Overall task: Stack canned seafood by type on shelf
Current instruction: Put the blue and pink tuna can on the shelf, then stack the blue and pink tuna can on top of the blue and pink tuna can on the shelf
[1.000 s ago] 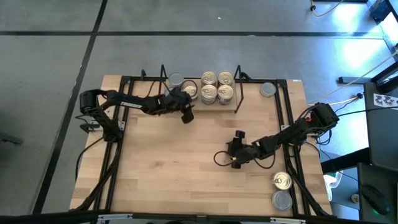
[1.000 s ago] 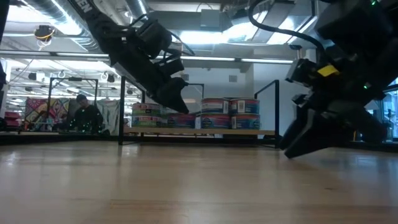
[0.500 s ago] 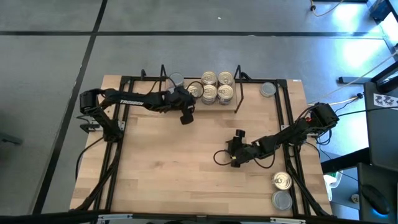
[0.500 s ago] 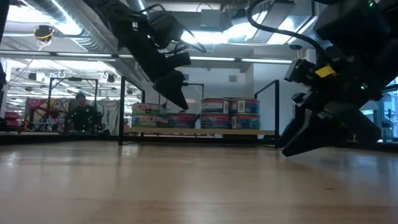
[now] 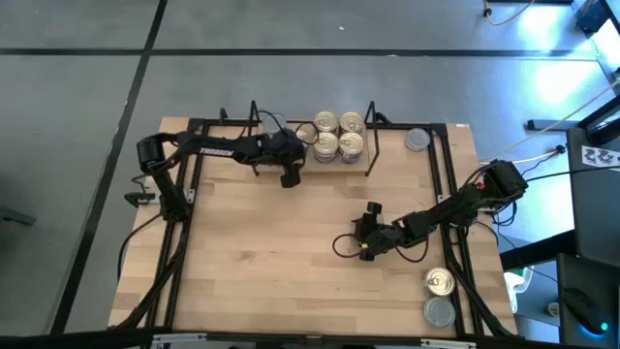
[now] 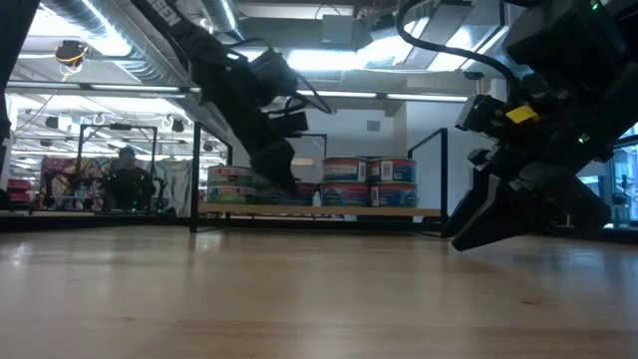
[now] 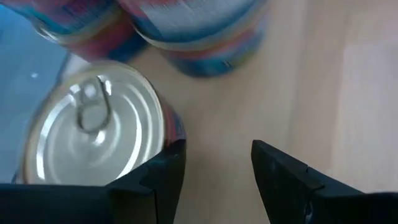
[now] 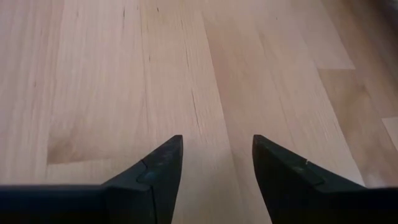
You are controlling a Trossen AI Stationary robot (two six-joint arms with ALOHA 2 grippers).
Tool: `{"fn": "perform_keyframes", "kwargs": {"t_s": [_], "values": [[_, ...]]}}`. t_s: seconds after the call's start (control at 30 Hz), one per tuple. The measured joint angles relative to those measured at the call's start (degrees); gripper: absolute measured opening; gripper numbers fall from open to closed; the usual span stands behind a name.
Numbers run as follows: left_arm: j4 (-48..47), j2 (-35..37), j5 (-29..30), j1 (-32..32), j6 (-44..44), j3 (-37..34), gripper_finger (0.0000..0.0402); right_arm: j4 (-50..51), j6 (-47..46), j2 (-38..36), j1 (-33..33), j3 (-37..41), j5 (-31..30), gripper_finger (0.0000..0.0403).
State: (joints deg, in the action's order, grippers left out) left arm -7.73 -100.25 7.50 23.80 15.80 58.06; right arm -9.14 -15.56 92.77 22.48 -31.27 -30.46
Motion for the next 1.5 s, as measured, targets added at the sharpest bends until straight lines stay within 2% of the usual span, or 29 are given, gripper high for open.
{"fn": "perform_keyframes", "kwargs": {"t_s": [0.2,0.67,0.87,1.0,1.1,1.2,1.3,1.4,1.5], "values": [[5.5,-0.2,0.0,1.7,2.2,0.0,0.0182,0.2,-0.2,0.0,0.0,0.0,0.0,0.0188],[9.2,-0.2,0.1,4.2,2.7,0.0,0.0182,0.2,-0.2,0.0,0.0,0.0,0.0,0.0188],[8.0,3.0,0.3,-1.8,0.6,0.0,0.0182,0.1,-0.3,0.0,0.0,0.0,0.0,0.0188],[5.2,8.5,0.3,-8.2,-4.3,-0.1,0.0182,-3.2,-0.1,0.0,-0.2,0.0,0.0,0.0188],[6.0,11.5,0.2,-14.3,-5.5,-2.3,0.0182,-4.1,3.8,-0.1,-0.9,-1.3,2.1,0.0188],[7.4,12.1,0.1,-19.8,-6.6,-5.3,0.0182,-0.8,7.0,-2.2,0.1,-3.7,3.1,0.0188],[12.9,11.1,0.1,-24.8,-9.5,-8.8,0.0182,7.8,6.6,-6.7,2.7,-6.3,6.0,0.0188],[18.1,9.3,0.1,-28.9,-12.2,-11.8,0.0182,21.1,0.9,-11.9,5.8,-9.6,9.7,0.0188],[22.3,7.1,0.2,-32.3,-12.0,-13.0,0.0182,36.3,-10.5,-16.5,8.3,-14.7,16.9,0.0188]]}}
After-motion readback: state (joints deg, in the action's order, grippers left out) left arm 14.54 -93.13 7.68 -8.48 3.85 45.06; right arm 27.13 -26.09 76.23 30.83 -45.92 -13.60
